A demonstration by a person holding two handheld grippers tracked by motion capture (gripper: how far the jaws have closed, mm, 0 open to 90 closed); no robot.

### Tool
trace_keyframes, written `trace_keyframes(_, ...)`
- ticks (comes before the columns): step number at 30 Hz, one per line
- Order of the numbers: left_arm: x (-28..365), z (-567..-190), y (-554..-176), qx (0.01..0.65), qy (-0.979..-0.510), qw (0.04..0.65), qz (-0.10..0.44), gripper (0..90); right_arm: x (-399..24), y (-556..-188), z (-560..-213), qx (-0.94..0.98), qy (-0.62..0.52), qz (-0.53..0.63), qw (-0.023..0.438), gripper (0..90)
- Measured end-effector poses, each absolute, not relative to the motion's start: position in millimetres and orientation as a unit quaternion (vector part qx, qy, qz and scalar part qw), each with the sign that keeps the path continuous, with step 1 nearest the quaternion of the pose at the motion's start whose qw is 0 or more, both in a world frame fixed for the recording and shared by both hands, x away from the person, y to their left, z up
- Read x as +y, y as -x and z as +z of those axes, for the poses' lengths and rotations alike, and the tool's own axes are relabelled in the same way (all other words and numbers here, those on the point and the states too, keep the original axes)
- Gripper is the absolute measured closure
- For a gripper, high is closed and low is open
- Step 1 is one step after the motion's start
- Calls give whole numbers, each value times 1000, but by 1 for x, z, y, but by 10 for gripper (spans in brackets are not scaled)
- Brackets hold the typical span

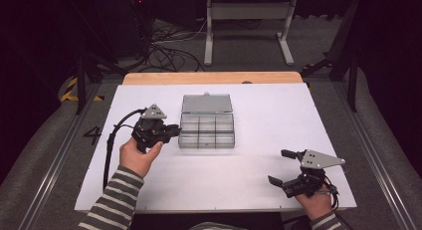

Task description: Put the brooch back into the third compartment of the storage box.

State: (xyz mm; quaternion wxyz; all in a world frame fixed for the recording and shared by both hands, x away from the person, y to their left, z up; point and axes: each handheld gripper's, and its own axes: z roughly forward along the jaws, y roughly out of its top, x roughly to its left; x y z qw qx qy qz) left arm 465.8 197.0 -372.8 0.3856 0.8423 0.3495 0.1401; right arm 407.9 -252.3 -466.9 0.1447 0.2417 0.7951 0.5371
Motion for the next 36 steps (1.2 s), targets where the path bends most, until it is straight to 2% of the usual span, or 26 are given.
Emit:
trace_keyframes(20, 164, -371, -493, 346, -847, 385, 122, 800, -253, -408, -467, 795, -241, 538, 142, 6)
trace_keyframes(30, 151, -374, -498, 333, -854, 374, 140, 800, -253, -408, -467, 796, -238, 539, 141, 6)
trace_keyframes(36, 145, -378, -503, 335, -853, 379, 131, 800, -253, -408, -467, 796, -238, 539, 139, 6)
